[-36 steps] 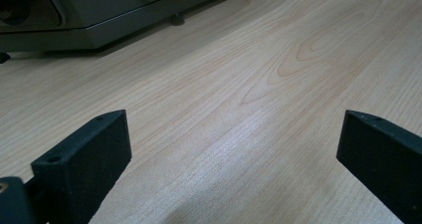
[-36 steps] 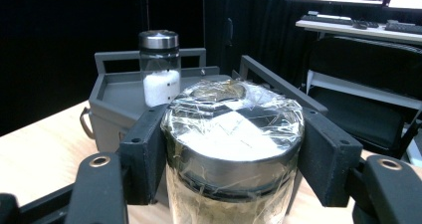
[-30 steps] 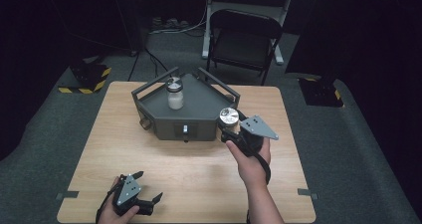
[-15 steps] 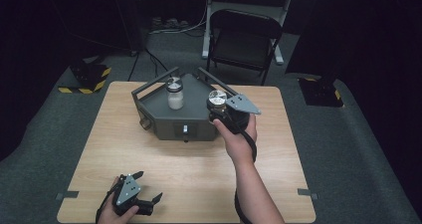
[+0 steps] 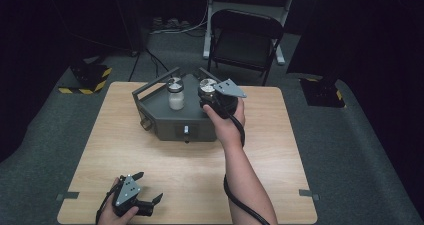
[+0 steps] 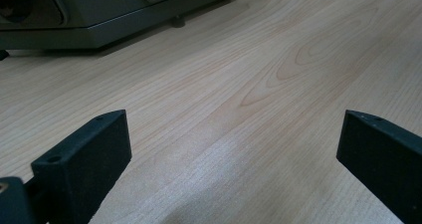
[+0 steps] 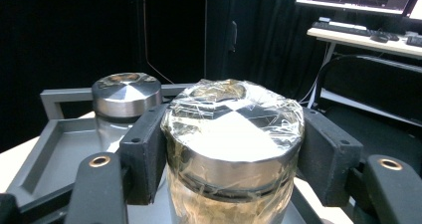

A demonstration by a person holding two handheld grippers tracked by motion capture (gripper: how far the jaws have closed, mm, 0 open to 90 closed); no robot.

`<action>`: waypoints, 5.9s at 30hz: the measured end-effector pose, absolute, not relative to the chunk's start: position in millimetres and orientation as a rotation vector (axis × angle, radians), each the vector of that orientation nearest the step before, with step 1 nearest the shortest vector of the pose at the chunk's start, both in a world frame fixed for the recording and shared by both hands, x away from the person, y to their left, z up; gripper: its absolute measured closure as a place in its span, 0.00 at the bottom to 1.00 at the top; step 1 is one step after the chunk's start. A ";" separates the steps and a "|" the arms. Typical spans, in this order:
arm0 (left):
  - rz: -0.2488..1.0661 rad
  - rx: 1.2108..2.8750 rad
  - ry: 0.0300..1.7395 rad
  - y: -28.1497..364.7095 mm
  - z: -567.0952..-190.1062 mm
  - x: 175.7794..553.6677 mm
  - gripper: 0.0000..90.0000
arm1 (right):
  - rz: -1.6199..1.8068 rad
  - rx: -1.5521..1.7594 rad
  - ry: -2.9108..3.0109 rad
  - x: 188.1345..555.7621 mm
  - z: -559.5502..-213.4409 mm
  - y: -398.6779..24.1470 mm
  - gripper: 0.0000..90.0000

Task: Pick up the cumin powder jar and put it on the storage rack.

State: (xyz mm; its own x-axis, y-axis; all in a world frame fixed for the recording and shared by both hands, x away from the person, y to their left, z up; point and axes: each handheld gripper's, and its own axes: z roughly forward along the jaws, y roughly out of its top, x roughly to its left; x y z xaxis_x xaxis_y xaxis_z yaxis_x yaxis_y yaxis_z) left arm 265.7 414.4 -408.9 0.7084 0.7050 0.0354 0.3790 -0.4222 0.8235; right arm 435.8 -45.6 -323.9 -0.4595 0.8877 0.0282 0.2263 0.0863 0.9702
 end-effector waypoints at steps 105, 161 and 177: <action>0.474 2.080 0.806 412.5 -407.0 266.4 0.01 | 1.518 1.155 1.815 405.9 -341.1 -70.4 0.01; 0.500 2.089 0.801 408.5 -407.1 263.1 0.01 | 1.492 1.100 1.858 275.0 -408.3 -123.3 0.01; 0.503 2.092 0.802 407.8 -406.9 262.6 0.01 | 1.393 1.187 1.948 254.7 -445.6 -132.8 0.01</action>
